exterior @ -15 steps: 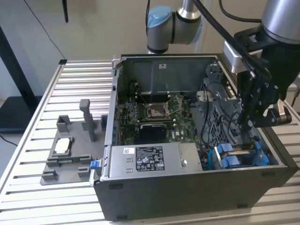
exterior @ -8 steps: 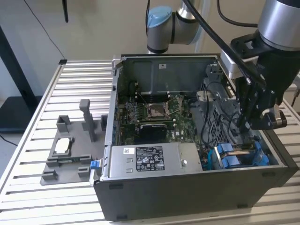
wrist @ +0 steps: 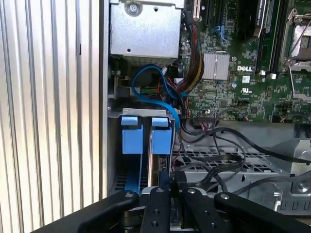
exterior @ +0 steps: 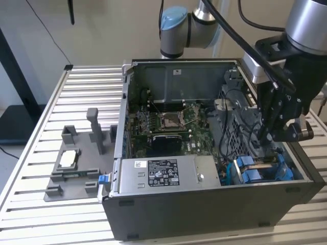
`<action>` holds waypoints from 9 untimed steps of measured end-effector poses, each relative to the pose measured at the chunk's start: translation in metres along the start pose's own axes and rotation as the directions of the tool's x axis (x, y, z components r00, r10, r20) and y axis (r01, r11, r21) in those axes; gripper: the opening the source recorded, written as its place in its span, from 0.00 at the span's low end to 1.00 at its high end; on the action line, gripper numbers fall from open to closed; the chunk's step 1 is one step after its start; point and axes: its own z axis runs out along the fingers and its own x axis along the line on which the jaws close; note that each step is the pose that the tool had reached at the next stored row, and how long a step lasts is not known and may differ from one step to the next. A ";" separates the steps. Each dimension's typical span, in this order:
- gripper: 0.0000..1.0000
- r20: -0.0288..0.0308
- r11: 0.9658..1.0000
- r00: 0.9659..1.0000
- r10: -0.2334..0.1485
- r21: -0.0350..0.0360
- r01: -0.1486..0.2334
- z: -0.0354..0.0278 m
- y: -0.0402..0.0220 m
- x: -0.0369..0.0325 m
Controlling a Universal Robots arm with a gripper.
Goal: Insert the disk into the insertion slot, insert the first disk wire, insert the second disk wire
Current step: 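Insert the second disk wire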
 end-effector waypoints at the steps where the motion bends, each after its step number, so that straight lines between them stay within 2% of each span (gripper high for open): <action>1: 0.16 0.000 1.000 1.000 0.001 -0.012 -0.001 0.0005 -0.0030 0.0001; 4: 0.16 0.001 0.999 1.000 0.004 -0.048 -0.003 0.0022 -0.0127 0.0004; 8: 0.16 0.002 0.995 1.000 0.008 -0.104 -0.008 0.0040 -0.0226 0.0008; 9: 0.16 0.002 0.994 1.000 0.009 -0.113 -0.008 0.0048 -0.0251 0.0009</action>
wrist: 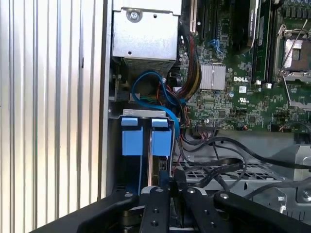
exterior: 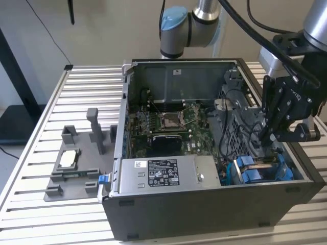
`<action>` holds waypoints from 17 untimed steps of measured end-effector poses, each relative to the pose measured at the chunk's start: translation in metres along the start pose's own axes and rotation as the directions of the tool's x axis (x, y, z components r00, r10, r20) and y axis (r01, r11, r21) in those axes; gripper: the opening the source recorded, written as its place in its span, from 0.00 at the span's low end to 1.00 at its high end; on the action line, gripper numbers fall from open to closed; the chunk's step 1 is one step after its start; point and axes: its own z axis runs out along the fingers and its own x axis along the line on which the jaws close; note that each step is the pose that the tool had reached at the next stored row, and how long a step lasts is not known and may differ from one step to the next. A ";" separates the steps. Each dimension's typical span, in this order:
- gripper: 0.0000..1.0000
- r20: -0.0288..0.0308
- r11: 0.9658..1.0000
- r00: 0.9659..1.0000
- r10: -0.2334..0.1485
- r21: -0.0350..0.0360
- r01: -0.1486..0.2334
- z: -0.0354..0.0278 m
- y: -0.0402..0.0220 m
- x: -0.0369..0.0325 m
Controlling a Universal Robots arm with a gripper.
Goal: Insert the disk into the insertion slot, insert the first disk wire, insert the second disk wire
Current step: 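Insert the second disk wire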
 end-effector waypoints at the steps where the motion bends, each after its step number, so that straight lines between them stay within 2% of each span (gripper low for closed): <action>1: 0.16 0.000 1.000 1.000 0.000 -0.006 0.000 0.0009 -0.0023 0.0001; 4: 0.16 0.001 1.000 1.000 0.002 -0.026 -0.002 0.0033 -0.0072 0.0004; 5: 0.16 0.001 1.000 1.000 0.002 -0.030 -0.002 0.0046 -0.0085 0.0005; 8: 0.16 0.001 0.999 1.000 0.003 -0.035 -0.003 0.0094 -0.0103 0.0009; 12: 0.16 0.001 0.999 1.000 0.003 -0.046 -0.003 0.0149 -0.0117 0.0014; 17: 0.16 0.001 0.999 1.000 0.004 -0.049 -0.004 0.0235 -0.0131 0.0021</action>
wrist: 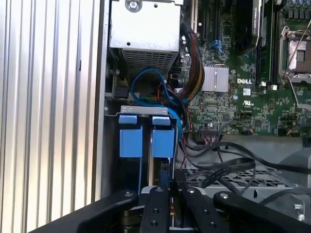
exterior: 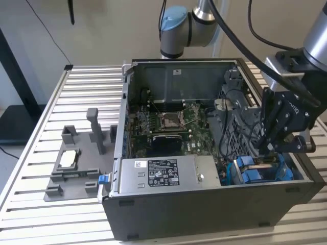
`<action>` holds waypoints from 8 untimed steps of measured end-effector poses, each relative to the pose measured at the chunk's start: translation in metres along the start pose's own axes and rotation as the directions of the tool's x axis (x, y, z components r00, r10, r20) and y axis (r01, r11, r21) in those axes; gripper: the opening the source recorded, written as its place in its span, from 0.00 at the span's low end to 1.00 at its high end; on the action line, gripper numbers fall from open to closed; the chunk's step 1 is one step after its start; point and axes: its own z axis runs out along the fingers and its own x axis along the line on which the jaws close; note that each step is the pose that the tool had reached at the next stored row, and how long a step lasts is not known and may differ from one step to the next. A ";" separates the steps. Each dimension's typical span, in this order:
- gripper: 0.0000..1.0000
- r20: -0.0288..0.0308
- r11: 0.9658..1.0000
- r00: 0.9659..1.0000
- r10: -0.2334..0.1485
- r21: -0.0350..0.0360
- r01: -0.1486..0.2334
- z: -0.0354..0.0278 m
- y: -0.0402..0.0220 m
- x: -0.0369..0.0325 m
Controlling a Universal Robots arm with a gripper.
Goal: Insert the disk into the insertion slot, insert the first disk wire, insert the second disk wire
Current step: 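Insert the second disk wire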
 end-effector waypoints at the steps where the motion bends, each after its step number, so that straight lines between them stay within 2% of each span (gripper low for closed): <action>1: 0.16 0.000 1.000 1.000 0.000 0.000 0.000 0.0012 -0.0004 0.0001; 8: 0.16 0.001 1.000 1.000 0.000 0.000 0.000 0.0041 -0.0023 0.0005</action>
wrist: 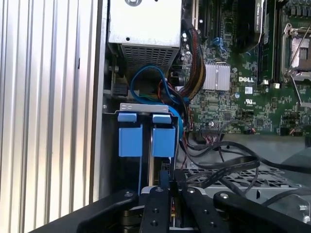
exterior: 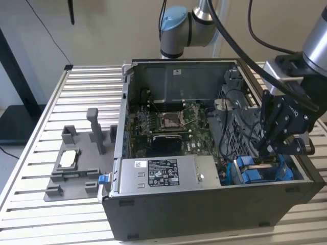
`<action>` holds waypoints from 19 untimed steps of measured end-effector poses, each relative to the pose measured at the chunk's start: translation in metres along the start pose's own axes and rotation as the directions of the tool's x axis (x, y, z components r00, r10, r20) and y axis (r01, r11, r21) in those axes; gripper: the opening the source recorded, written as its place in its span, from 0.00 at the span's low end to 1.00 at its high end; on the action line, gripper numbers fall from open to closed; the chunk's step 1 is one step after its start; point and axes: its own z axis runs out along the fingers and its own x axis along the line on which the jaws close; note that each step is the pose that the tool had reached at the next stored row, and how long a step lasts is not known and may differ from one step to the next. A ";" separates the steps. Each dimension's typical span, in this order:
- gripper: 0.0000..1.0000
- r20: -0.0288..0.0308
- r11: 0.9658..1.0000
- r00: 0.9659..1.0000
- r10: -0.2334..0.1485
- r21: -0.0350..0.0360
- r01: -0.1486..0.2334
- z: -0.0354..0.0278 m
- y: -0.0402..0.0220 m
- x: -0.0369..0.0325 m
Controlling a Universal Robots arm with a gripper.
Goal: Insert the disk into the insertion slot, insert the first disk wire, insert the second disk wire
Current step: 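Insert the second disk wire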
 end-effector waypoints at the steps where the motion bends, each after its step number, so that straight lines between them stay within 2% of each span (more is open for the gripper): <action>1: 0.16 0.000 1.000 1.000 0.000 0.000 0.000 0.0002 -0.0003 0.0001; 15: 0.16 0.000 1.000 1.000 0.000 0.000 0.000 0.0063 -0.0033 0.0006; 19: 0.16 0.000 1.000 1.000 0.000 0.000 0.000 0.0097 -0.0036 0.0009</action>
